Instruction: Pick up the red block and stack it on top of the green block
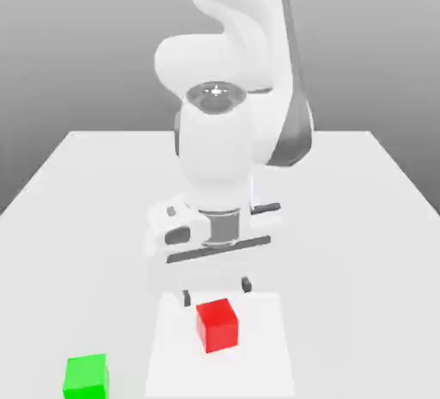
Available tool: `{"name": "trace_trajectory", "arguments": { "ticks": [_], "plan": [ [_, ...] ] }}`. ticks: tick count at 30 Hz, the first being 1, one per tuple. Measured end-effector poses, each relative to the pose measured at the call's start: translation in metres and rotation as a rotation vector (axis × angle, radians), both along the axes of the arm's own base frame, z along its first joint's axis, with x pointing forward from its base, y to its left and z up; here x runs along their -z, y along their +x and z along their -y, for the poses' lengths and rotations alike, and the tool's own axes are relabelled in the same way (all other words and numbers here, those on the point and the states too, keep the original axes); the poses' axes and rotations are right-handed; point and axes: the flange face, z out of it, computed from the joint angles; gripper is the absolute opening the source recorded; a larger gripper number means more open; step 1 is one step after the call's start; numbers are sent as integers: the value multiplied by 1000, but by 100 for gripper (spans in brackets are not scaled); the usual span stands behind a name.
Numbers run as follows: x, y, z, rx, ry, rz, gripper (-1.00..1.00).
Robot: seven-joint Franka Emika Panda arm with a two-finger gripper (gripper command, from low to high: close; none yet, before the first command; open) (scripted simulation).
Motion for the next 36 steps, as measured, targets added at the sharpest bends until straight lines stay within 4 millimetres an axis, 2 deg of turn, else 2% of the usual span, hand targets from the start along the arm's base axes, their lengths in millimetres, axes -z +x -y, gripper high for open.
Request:
{"name": "trace_trajectory", "arguments": {
  "ticks": [2, 3, 10, 16, 22, 27, 29, 32, 33, 36],
  "plan": [
    [21, -1, 0, 0, 0, -1, 0],
    [28, -2, 0, 0, 0, -1, -100],
    [28, -2, 0, 0, 0, -2, -100],
    [-27, -1, 1, 2, 1, -2, -100],
    [-48, 46, 73, 152, 12, -9, -100],
    [-66, 80, 148, 277, 7, -5, -100],
    [-57, 86, 166, 302, 4, -2, -100],
    [-18, 87, 171, 310, 2, -2, -100],
    [-10, 87, 171, 311, 2, -2, 100],
    [-10, 87, 171, 311, 2, -2, 100]
  ]
}}
